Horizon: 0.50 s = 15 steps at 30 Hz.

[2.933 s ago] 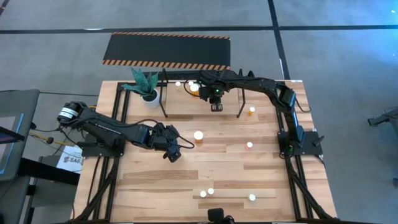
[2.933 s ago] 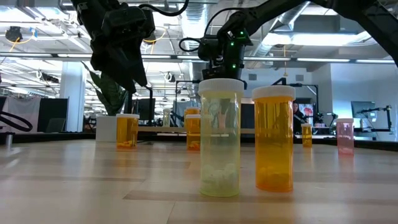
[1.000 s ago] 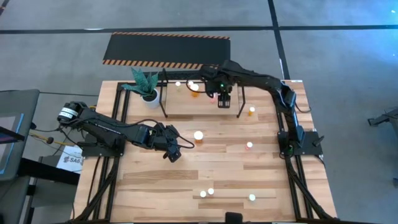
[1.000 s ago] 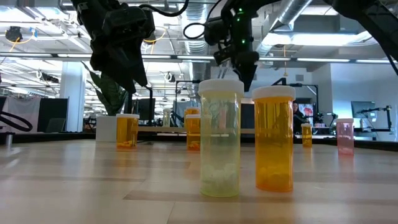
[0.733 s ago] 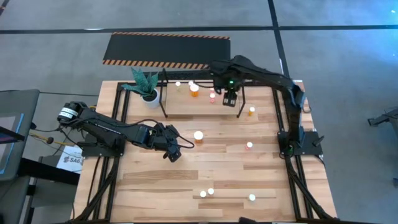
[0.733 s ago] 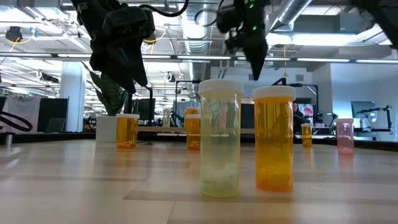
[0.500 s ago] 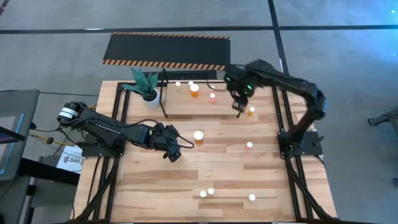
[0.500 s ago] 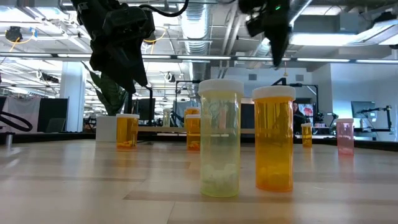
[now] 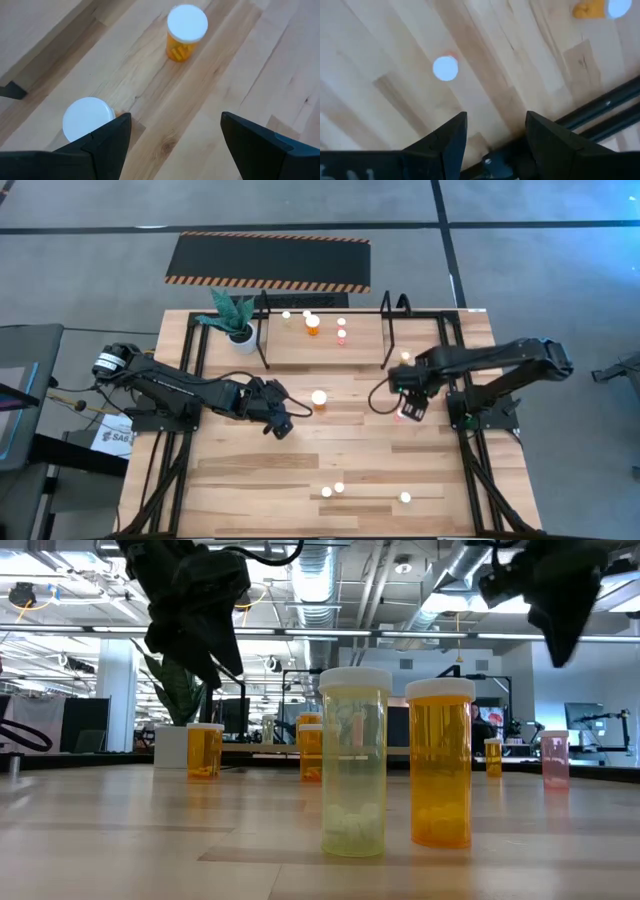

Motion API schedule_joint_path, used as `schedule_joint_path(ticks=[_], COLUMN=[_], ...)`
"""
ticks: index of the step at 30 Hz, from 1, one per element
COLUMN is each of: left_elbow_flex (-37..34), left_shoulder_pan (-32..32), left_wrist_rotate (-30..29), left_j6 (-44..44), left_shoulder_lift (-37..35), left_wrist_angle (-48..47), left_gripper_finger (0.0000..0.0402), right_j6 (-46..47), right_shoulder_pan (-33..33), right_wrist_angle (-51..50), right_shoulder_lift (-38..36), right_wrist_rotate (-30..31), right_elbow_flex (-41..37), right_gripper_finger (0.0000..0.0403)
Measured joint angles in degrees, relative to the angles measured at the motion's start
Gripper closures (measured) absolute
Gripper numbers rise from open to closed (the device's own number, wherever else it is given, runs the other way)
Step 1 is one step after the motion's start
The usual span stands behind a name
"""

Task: Pick and place medicine bottles onto shelf by color
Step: Adjust the big orange pill bottle on the shelf

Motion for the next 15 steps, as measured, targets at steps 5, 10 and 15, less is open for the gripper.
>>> schedule_joint_path(ticks=[5, 10, 15], left_elbow_flex=[0.0, 0.0, 0.0], left_shoulder_pan=[0.0, 0.0, -0.8], left_wrist_rotate=[-1.1, -1.1, -0.9], left_j6=[-1.9, -2.4, -2.7], left_shoulder_lift=[0.0, 0.0, 0.0], left_wrist_angle=[0.4, 0.6, 0.5], left_gripper_finger=[0.0109, 0.0109, 0.0109], right_j6=[1.1, -1.6, -6.1], right_shoulder_pan=[1.7, -1.9, -7.0], right_wrist_angle=[0.5, 0.0, -1.1], right_shoulder_lift=[3.2, 6.1, 5.7], right_wrist_rotate=[2.3, 10.0, 10.2], right_elbow_flex=[-0.7, -0.7, -0.7], right_gripper_finger=[0.0178, 0.0178, 0.0178])
